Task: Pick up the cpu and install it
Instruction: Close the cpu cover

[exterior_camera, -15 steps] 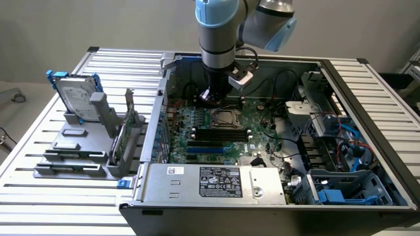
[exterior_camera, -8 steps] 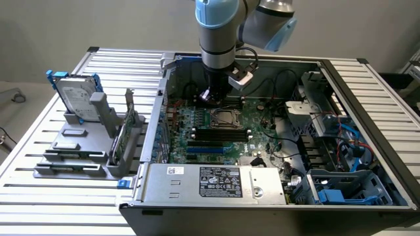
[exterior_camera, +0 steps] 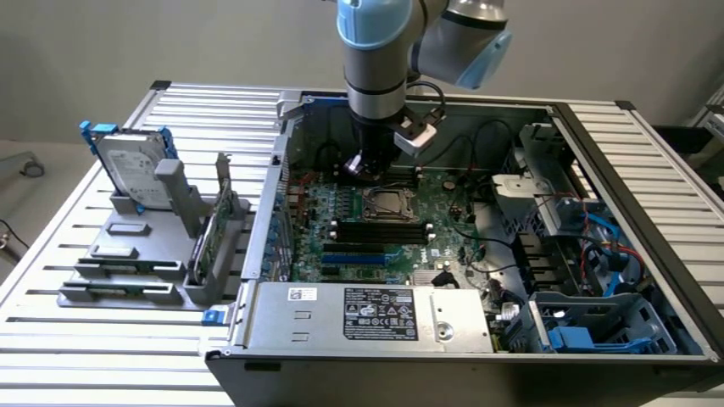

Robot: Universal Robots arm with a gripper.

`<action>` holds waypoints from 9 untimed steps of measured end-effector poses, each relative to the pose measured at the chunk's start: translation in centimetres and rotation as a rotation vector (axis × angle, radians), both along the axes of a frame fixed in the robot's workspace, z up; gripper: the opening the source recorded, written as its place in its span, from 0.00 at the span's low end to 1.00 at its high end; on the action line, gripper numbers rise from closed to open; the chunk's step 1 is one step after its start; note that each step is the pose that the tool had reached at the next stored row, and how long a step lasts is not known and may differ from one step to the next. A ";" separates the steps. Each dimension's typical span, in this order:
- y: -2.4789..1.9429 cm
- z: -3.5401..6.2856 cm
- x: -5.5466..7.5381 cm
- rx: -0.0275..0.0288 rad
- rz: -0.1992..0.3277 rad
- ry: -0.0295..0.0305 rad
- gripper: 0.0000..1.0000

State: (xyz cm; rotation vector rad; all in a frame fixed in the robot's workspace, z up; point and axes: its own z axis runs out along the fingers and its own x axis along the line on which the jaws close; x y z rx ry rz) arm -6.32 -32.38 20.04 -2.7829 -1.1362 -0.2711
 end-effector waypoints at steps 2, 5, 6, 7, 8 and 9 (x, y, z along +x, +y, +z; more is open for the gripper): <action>0.00 -0.04 0.0 0.0000 0.000 0.0000 0.11; 0.00 -0.08 0.1 0.0000 0.000 0.0000 0.11; 0.00 -0.10 0.1 0.0000 0.000 0.0000 0.11; 0.00 -0.11 0.1 0.0000 0.000 0.0000 0.11; 0.00 -0.13 0.1 0.0000 0.000 0.0000 0.11; 0.00 -0.14 0.1 0.0000 0.000 0.0000 0.11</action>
